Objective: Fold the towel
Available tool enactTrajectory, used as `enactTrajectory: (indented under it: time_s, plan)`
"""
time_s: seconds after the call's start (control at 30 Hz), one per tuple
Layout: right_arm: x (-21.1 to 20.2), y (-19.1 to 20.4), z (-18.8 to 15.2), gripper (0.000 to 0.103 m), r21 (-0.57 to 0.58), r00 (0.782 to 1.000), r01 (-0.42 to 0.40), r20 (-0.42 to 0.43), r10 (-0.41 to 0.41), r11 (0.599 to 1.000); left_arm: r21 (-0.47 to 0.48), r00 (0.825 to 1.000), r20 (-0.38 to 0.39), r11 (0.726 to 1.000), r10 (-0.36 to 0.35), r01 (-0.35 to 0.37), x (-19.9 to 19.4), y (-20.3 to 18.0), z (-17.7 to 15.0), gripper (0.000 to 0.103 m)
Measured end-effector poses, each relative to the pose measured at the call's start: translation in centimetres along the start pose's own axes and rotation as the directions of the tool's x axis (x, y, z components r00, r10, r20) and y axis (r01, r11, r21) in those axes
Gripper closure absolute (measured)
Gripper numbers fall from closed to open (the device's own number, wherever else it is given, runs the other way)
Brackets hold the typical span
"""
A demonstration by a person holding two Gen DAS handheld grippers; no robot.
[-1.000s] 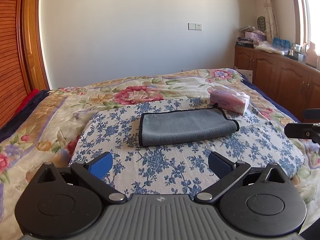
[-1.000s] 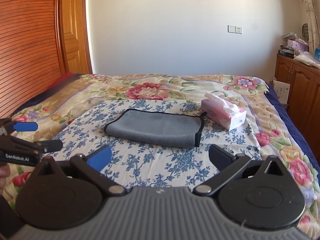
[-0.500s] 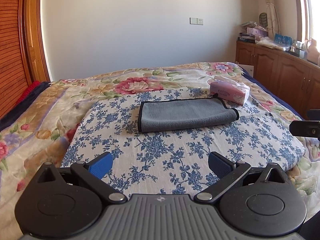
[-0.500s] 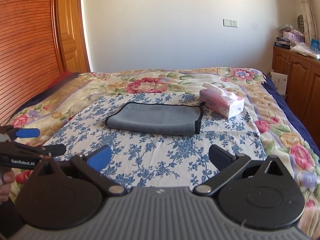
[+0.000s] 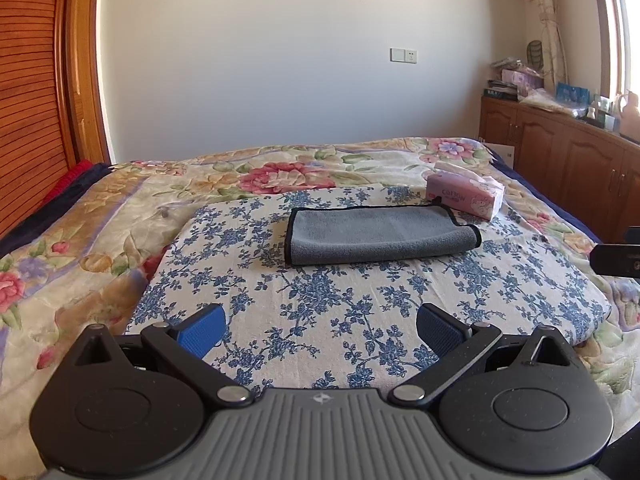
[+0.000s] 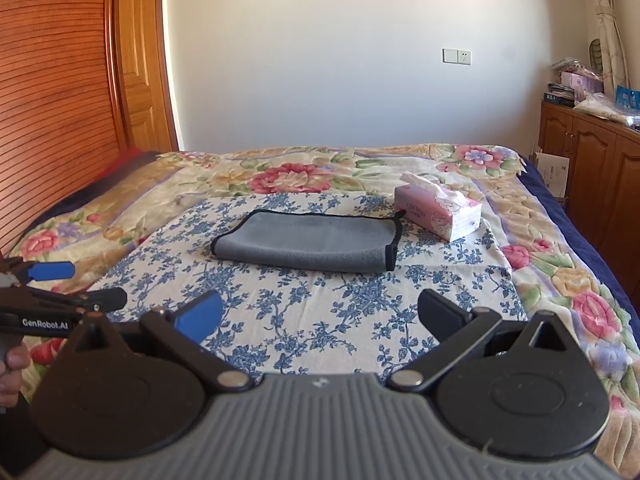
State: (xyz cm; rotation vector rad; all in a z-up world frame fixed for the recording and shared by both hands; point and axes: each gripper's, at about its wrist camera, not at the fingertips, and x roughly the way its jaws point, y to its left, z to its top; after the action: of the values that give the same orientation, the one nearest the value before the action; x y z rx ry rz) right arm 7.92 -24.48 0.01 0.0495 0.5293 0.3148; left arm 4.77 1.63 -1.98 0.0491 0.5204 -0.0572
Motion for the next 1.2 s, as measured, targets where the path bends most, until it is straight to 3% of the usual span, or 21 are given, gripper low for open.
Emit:
enactTrajectory:
  time_s: [1.2]
  plan:
    - [-1.6,0.1,-0.5,0.0,-0.021,0.98,0.097,0.174,-0.092,0.995,0.016,0.981,0.193,0.999,0.036,-0.04,-2.8,-0.2,0.3,0.0]
